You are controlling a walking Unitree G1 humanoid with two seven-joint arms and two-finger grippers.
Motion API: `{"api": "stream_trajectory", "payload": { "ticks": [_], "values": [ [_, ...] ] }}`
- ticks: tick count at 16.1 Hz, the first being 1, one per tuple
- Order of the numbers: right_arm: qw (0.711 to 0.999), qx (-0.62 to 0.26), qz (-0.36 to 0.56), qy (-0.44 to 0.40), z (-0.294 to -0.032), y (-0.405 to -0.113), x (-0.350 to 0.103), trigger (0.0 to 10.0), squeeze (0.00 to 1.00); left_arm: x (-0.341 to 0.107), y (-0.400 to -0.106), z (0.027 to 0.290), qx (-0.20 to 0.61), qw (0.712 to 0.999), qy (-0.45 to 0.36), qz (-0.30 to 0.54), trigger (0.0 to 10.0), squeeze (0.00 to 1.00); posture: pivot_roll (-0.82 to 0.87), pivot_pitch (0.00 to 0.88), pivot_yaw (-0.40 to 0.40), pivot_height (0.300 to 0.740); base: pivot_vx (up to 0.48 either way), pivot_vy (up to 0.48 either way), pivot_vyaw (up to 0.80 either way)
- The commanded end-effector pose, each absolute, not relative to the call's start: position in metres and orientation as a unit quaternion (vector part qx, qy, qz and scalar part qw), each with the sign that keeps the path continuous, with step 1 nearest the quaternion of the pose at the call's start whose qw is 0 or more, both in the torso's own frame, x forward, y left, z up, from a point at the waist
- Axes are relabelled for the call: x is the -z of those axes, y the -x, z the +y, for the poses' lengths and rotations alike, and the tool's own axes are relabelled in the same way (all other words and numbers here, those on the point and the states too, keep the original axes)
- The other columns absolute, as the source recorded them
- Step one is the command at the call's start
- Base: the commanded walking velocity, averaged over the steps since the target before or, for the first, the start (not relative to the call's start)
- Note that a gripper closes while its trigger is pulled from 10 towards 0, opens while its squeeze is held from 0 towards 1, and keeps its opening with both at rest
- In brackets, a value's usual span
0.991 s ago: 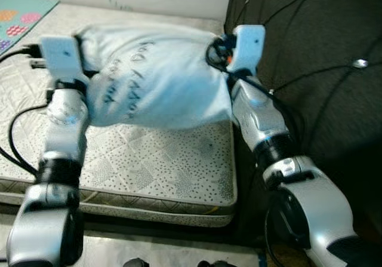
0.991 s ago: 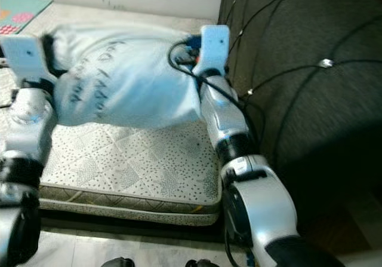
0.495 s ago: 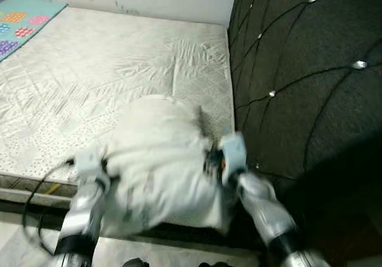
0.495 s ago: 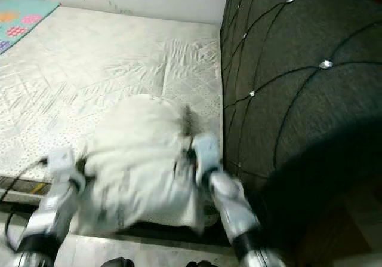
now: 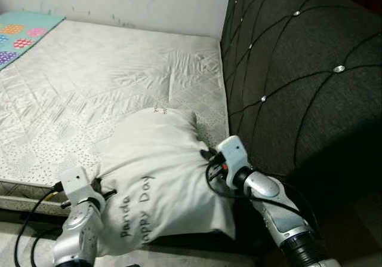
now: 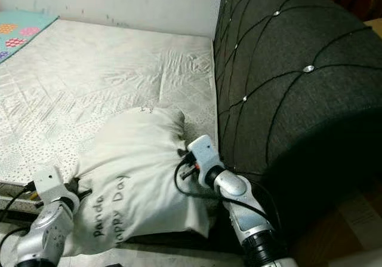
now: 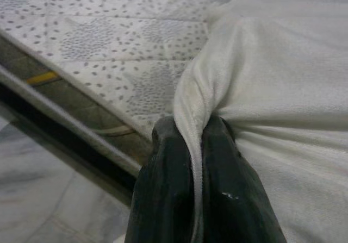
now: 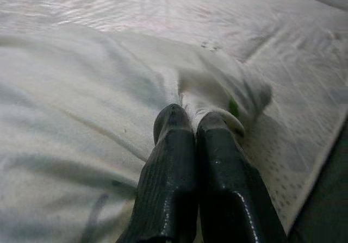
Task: Clean up the room
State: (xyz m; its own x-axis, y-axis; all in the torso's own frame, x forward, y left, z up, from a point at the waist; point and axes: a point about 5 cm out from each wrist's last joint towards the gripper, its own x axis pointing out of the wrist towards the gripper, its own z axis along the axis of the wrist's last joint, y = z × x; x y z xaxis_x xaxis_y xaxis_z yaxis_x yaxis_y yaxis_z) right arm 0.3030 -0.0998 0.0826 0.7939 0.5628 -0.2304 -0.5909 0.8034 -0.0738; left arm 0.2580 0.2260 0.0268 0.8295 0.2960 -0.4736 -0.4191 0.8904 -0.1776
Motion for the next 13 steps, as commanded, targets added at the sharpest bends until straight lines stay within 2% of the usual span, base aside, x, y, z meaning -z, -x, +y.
{"api": "stream_trajectory", "payload": {
  "ticks": [1, 6, 8, 9, 13],
  "values": [
    [0.959, -0.272, 0.033, 0.07, -0.109, -0.316, -0.115, 10.0, 0.0, -0.036, -0.258, 0.234, -0.206, 0.948, 0.124, 0.206, 10.0, 0.0, -0.1, 0.0, -0.051, 0.74, 0.0, 0.0, 0.0],
    [0.971, -0.232, 0.044, 0.037, -0.113, -0.315, -0.115, 10.0, 0.0, -0.045, -0.262, 0.225, -0.183, 0.95, 0.163, 0.194, 10.0, 0.0, -0.11, 0.0, -0.04, 0.74, 0.0, 0.0, -0.09],
    [0.972, -0.228, 0.046, 0.036, -0.115, -0.315, -0.115, 10.0, 0.0, -0.046, -0.263, 0.225, -0.179, 0.95, 0.169, 0.191, 10.0, 0.0, -0.11, 0.0, -0.04, 0.74, 0.0, 0.272, 0.0],
    [0.973, -0.226, 0.043, 0.033, -0.116, -0.315, -0.115, 10.0, 0.0, -0.047, -0.264, 0.225, -0.178, 0.951, 0.17, 0.189, 10.0, 0.0, -0.11, 0.0, -0.04, 0.74, 0.0, 0.349, -0.8],
    [0.972, -0.228, 0.044, 0.029, -0.116, -0.315, -0.117, 10.0, 0.0, -0.049, -0.265, 0.225, -0.174, 0.951, 0.174, 0.186, 10.0, 0.0, -0.11, 0.0, -0.039, 0.74, 0.0, 0.287, 0.0]
  ]
}}
